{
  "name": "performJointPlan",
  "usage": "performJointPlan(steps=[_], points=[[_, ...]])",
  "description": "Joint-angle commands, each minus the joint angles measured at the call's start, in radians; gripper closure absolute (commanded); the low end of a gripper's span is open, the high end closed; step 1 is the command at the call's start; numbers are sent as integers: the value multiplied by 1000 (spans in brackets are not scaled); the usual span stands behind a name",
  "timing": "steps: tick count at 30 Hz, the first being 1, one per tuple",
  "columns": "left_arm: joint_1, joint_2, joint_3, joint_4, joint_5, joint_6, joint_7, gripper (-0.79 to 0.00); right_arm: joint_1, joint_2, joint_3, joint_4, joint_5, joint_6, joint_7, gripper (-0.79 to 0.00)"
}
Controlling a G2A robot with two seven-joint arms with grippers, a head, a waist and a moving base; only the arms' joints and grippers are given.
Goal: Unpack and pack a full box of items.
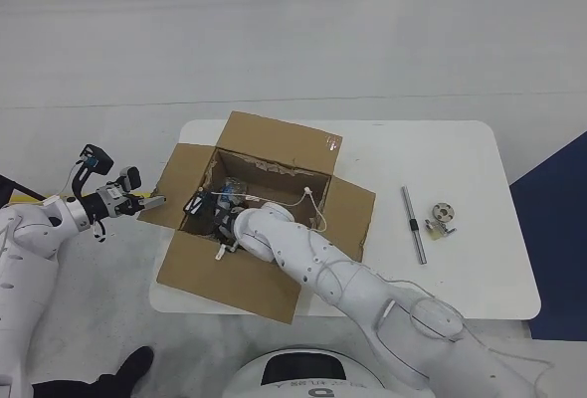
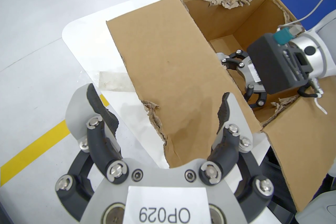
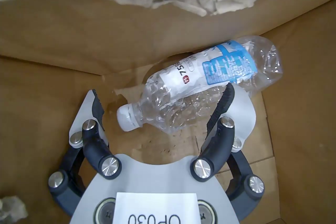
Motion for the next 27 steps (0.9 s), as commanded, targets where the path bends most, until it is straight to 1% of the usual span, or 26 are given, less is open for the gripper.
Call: performJointPlan(steps=[1, 3, 6, 8, 11, 18, 21, 22, 25, 27], points=[[0, 0, 0, 0, 0, 0, 0, -785, 9, -3, 5, 20, -5, 19, 1, -754], [0, 0, 0, 0, 0, 0, 0, -785, 13, -4, 12, 29, -9, 28, 12, -739], [0, 0, 0, 0, 0, 0, 0, -785, 10, 3, 25, 16, -25, 41, 34, -785], [0, 0, 0, 0, 0, 0, 0, -785, 0, 12, 36, -15, -40, 41, 53, -785], [0, 0, 0, 0, 0, 0, 0, -785, -28, 34, 59, -91, -67, 28, 82, -785], [0, 0, 0, 0, 0, 0, 0, -785, -141, 110, 159, -327, -201, 76, 199, -785], [0, 0, 0, 0, 0, 0, 0, -785, -193, 135, 198, -417, -230, 49, 236, -785], [0, 0, 0, 0, 0, 0, 0, -785, -205, 139, 203, -435, -226, 23, 238, -785], [0, 0, 0, 0, 0, 0, 0, -785, -212, 140, 201, -434, -206, -27, 217, -785], [0, 0, 0, 0, 0, 0, 0, -785, -200, 130, 187, -397, -184, -40, 186, -785]])
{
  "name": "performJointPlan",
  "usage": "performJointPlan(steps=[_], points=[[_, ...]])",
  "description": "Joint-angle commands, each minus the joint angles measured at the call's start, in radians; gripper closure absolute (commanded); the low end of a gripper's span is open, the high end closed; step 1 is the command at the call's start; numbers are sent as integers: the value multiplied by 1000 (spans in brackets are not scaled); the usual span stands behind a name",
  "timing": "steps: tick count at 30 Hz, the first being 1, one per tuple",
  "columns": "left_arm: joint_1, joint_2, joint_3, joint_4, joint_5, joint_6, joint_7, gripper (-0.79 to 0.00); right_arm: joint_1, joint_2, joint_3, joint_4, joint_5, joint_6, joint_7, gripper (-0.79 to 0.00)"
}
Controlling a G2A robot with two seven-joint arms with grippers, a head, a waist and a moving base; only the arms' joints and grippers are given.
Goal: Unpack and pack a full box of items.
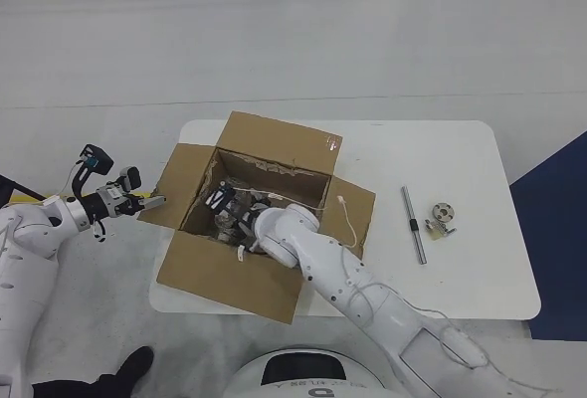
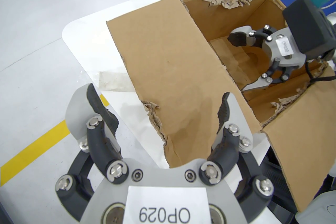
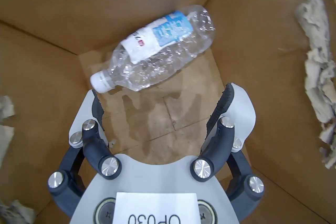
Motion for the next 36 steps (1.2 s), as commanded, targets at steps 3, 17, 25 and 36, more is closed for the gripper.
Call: performJointPlan(steps=[3, 17, 25, 36], points=[[0, 0, 0, 0, 0, 0, 0, -785, 50, -28, -36, 108, 46, -7, -63, -785], [0, 0, 0, 0, 0, 0, 0, -785, 236, -172, -161, 516, 151, 74, -98, -785], [0, 0, 0, 0, 0, 0, 0, -785, 274, -195, -157, 556, 155, 109, -30, -785], [0, 0, 0, 0, 0, 0, 0, -785, 208, -134, -87, 376, 52, 165, 94, -785]])
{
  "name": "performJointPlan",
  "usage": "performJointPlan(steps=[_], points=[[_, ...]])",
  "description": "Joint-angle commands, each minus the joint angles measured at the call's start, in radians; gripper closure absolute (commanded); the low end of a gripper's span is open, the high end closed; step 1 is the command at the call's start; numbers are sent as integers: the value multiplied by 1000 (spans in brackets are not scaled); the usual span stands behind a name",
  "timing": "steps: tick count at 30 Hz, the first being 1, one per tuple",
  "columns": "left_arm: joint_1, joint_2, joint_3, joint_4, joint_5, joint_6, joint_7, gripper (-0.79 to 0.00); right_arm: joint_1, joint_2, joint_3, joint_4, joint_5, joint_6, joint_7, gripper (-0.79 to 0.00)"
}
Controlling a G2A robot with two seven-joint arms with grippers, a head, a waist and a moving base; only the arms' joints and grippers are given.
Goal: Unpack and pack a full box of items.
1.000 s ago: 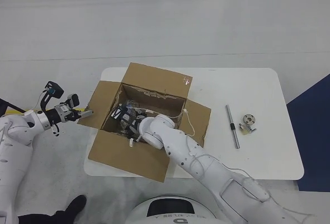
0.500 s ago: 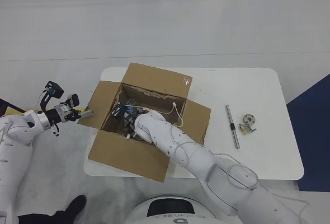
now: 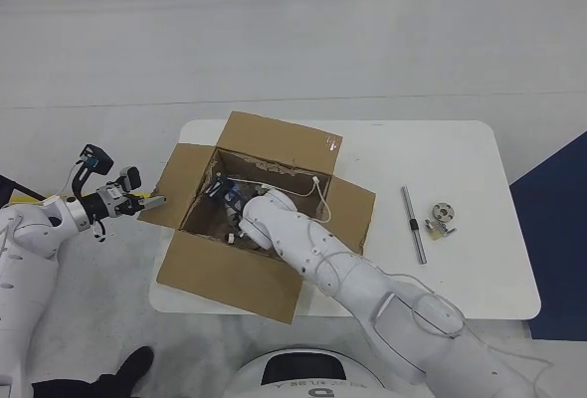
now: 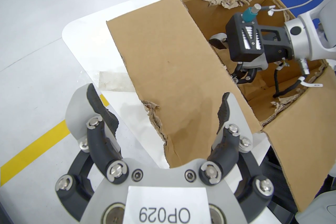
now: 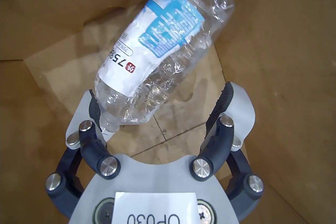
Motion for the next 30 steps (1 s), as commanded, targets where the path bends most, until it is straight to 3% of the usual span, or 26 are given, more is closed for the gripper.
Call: performJointPlan(steps=[1, 10, 16, 21, 23, 28, 30], points=[[0, 0, 0, 0, 0, 0, 0, -785, -19, 16, 22, -47, -18, 1, 20, -785], [0, 0, 0, 0, 0, 0, 0, -785, -134, 84, 114, -255, -120, -28, 122, -751], [0, 0, 0, 0, 0, 0, 0, -785, -230, 127, 190, -411, -165, -78, 135, -770], [0, 0, 0, 0, 0, 0, 0, -785, -229, 126, 185, -389, -126, -151, 86, -785], [0, 0, 0, 0, 0, 0, 0, -785, -203, 118, 183, -344, -89, -175, 55, -754], [0, 0, 0, 0, 0, 0, 0, -785, -127, 86, 148, -200, -9, -199, -52, -502], [0, 0, 0, 0, 0, 0, 0, -785, -97, 69, 128, -137, 11, -187, -87, -471]])
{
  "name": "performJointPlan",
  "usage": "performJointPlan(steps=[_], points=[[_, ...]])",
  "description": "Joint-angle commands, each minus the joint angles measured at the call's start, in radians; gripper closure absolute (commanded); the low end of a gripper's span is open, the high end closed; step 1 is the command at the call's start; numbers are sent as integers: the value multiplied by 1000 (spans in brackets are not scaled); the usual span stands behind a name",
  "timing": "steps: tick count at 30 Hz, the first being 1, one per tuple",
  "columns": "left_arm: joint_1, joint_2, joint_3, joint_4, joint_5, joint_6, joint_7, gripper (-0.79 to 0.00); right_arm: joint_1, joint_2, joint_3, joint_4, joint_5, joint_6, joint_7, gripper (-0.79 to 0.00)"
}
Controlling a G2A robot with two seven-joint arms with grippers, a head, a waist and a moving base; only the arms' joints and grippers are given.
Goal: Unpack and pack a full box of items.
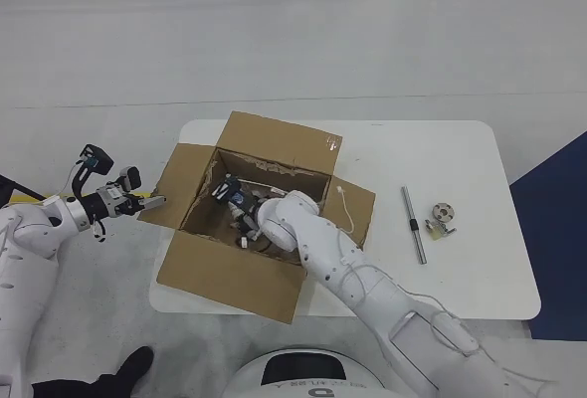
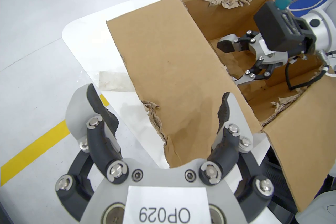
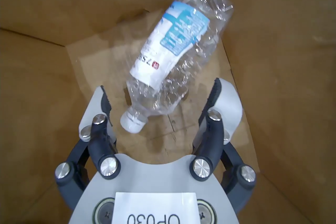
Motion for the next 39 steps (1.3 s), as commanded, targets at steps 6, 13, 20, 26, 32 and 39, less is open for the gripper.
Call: performJointPlan(steps=[6, 13, 20, 26, 32, 39], points=[[0, 0, 0, 0, 0, 0, 0, -785, 88, -62, -70, 198, 65, 38, -67, -536], [0, 0, 0, 0, 0, 0, 0, -785, 144, -120, -121, 339, 104, 69, -82, -551], [0, 0, 0, 0, 0, 0, 0, -785, 172, -150, -134, 398, 121, 72, -121, -37], [0, 0, 0, 0, 0, 0, 0, -785, 162, -147, -134, 367, 93, 82, -140, 0], [0, 0, 0, 0, 0, 0, 0, -785, 111, -114, -116, 243, 27, 89, -131, 0], [0, 0, 0, 0, 0, 0, 0, -785, -31, -34, -48, -51, -109, 60, -89, 0]])
